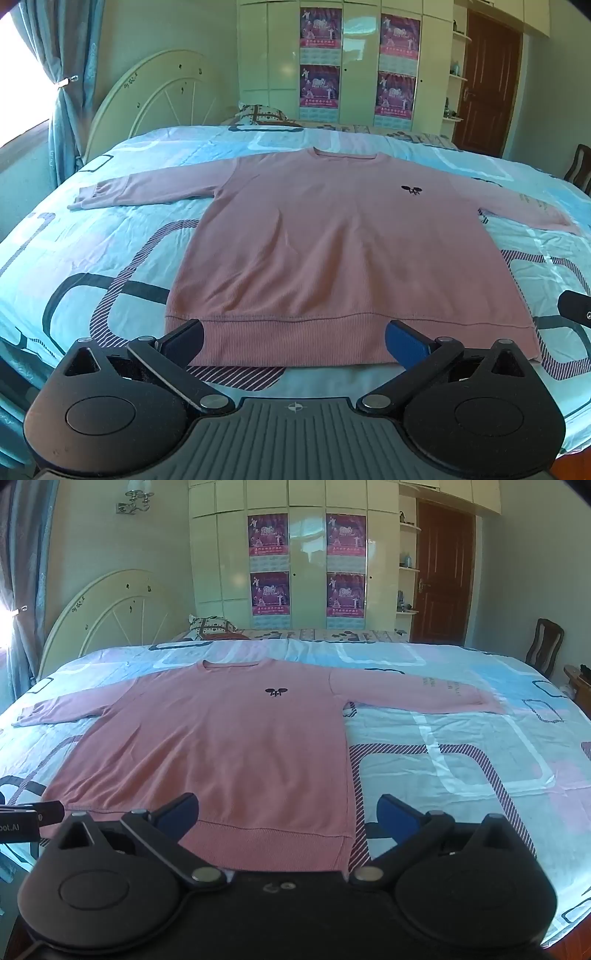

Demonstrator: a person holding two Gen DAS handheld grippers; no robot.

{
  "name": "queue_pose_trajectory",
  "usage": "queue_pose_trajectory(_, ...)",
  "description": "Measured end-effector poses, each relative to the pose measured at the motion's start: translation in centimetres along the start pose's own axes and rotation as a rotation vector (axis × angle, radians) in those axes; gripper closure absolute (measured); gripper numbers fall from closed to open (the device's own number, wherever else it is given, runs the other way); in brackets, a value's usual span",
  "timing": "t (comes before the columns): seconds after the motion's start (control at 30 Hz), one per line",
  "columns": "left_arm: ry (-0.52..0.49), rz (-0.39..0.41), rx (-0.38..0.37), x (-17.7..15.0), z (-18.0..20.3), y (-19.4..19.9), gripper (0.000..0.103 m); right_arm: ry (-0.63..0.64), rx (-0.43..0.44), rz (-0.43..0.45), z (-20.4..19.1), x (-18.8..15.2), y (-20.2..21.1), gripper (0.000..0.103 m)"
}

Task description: Fold small clothes

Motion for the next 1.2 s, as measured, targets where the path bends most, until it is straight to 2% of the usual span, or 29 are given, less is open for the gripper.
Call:
queue_pose_trajectory(0.47, 0.014, 0.019, 0.002, -0.1, -0.2, 0.4, 0.000, 0.010, 0.007, -0.009, -0.5, -1.4, -0.6, 0.000)
queue_pose_trajectory(0.5, 0.015, 0.020, 0.002, -0.1, -0.2, 0.4, 0.000, 0.017, 0.012, -0.021, -0.4, -0.4, -0.4, 0.000)
queue_pose_trajectory(1.2, 0.010, 0.020, 0.000, -0.1, -0.2, 0.4, 0.000, 0.026, 0.006, -0.018, -0.5, -0.3, -0.4, 0.000)
Point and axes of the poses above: each gripper's, at about its wrist camera, not at the fingertips, and y roughly against the way its jaws point, z to its right, x to its top, the point moved 4 cm from there along -y, roughly the way its jaws point, and after that the axes turned 8 degrees about x, right-handed, at the moved point
